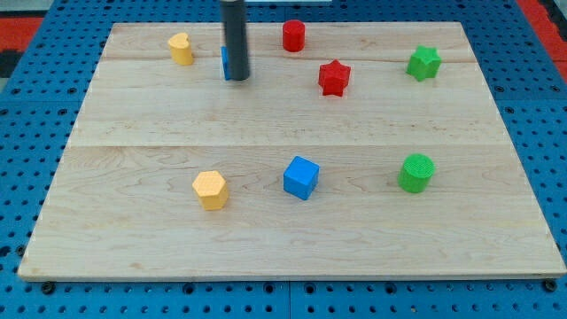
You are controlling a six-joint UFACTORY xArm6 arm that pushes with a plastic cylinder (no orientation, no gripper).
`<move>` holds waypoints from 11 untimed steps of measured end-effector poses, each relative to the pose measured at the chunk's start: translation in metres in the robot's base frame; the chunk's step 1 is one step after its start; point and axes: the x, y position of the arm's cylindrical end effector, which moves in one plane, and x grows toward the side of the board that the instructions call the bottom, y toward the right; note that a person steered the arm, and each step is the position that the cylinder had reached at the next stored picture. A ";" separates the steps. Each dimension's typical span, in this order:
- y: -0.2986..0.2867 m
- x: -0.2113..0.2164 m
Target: Move the blue triangle to the right side of the red circle
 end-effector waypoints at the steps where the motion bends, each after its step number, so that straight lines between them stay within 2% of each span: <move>1: -0.061 0.009; 2: -0.057 -0.026; 3: 0.000 -0.044; 4: 0.052 -0.028; 5: 0.034 -0.010; 6: 0.086 -0.011; 8: 0.186 -0.052; 10: 0.218 -0.015; 11: 0.224 -0.036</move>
